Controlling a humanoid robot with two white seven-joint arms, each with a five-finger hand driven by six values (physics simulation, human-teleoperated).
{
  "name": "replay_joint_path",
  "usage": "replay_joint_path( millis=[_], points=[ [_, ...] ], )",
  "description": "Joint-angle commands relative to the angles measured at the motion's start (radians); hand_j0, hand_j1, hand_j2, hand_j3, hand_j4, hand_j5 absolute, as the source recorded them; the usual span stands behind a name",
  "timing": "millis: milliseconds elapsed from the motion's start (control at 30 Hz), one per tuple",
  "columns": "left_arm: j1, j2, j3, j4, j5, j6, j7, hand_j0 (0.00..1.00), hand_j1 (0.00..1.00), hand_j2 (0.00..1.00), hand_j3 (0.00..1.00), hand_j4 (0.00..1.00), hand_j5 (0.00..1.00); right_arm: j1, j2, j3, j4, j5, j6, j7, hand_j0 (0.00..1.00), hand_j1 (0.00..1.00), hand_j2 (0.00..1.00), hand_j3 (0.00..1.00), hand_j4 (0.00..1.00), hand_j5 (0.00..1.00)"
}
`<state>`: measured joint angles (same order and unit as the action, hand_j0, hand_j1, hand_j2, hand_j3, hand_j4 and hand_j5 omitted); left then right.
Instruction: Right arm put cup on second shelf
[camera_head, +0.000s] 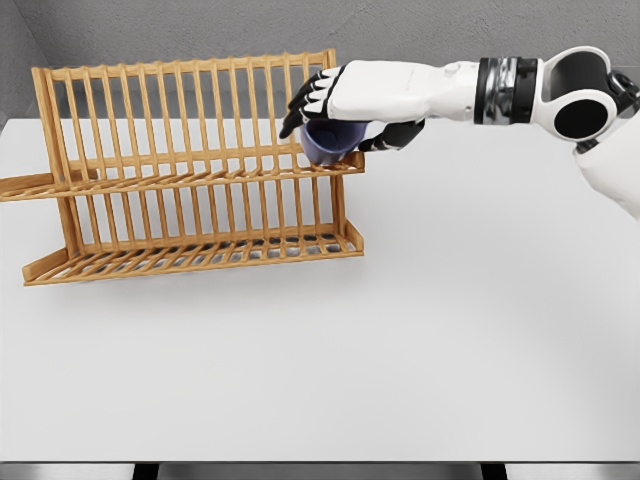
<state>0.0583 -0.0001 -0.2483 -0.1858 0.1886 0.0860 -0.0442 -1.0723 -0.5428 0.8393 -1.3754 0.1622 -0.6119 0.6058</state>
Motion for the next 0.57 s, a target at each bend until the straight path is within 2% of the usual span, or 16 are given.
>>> replay_joint_path(
  millis=[0, 100, 133, 200, 233, 267, 300, 333, 367, 400, 467, 533],
  points=[
    [0.0, 0.0, 0.0, 0.0, 0.0, 0.0, 0.0, 1.0, 1.0, 1.0, 1.0, 1.0, 1.0, -0.002, -0.006, -0.02, -0.002, -0.009, 0.001, 0.005, 1.0, 1.0, 1.0, 1.0, 1.0, 1.0],
    [0.0, 0.0, 0.0, 0.0, 0.0, 0.0, 0.0, 1.0, 1.0, 1.0, 1.0, 1.0, 1.0, 0.0, -0.037, -0.058, -0.002, -0.006, 0.001, 0.005, 1.0, 1.0, 1.0, 1.0, 1.0, 1.0],
    [0.002, 0.0, 0.0, 0.0, 0.0, 0.0, 0.0, 1.0, 1.0, 1.0, 1.0, 1.0, 1.0, 0.003, -0.057, -0.107, -0.001, -0.006, 0.001, 0.005, 1.0, 1.0, 1.0, 1.0, 1.0, 1.0],
    [0.0, 0.0, 0.0, 0.0, 0.0, 0.0, 0.0, 1.0, 1.0, 1.0, 1.0, 1.0, 1.0, 0.025, -0.137, -0.252, 0.005, -0.007, 0.001, 0.005, 1.0, 1.0, 1.0, 1.0, 1.0, 1.0],
    [0.0, 0.0, 0.0, 0.0, 0.0, 0.0, 0.0, 1.0, 1.0, 1.0, 1.0, 1.0, 1.0, 0.058, -0.173, -0.302, 0.016, -0.006, 0.001, 0.005, 1.0, 1.0, 1.0, 1.0, 1.0, 1.0],
    [0.002, 0.0, 0.0, 0.0, 0.0, 0.0, 0.0, 1.0, 1.0, 1.0, 1.0, 1.0, 1.0, 0.121, -0.213, -0.373, 0.032, -0.006, 0.001, 0.005, 1.0, 1.0, 1.0, 1.0, 1.0, 1.0],
    [0.002, 0.0, 0.0, 0.0, 0.0, 0.0, 0.0, 1.0, 1.0, 1.0, 1.0, 1.0, 1.0, 0.225, -0.246, -0.465, 0.055, -0.006, 0.001, 0.005, 1.0, 1.0, 1.0, 1.0, 1.0, 1.0],
    [0.0, 0.0, 0.0, 0.0, 0.0, 0.0, 0.0, 1.0, 1.0, 1.0, 1.0, 1.0, 1.0, 0.317, -0.241, -0.532, 0.07, -0.004, 0.001, 0.005, 1.0, 1.0, 1.0, 1.0, 1.0, 1.0],
    [0.0, 0.0, 0.0, 0.0, 0.0, 0.0, 0.0, 1.0, 1.0, 1.0, 1.0, 1.0, 1.0, 0.466, -0.226, -0.624, 0.068, -0.004, 0.001, 0.005, 1.0, 1.0, 1.0, 1.0, 1.0, 1.0],
    [0.0, 0.0, 0.0, 0.0, 0.0, 0.0, 0.0, 1.0, 1.0, 1.0, 1.0, 1.0, 1.0, 0.535, -0.18, -0.649, 0.068, -0.003, 0.001, 0.005, 1.0, 1.0, 1.0, 1.0, 1.0, 1.0],
    [0.002, 0.0, 0.0, 0.0, 0.0, 0.0, 0.0, 1.0, 1.0, 1.0, 1.0, 1.0, 1.0, 0.595, -0.132, -0.649, 0.073, 0.008, 0.001, 0.005, 1.0, 1.0, 1.0, 1.0, 1.0, 1.0],
    [0.0, 0.0, 0.0, 0.0, 0.0, 0.0, 0.0, 1.0, 1.0, 1.0, 1.0, 1.0, 1.0, 0.598, -0.115, -0.651, 0.075, 0.034, 0.001, 0.005, 1.0, 1.0, 1.0, 1.0, 1.0, 1.0]
  ],
)
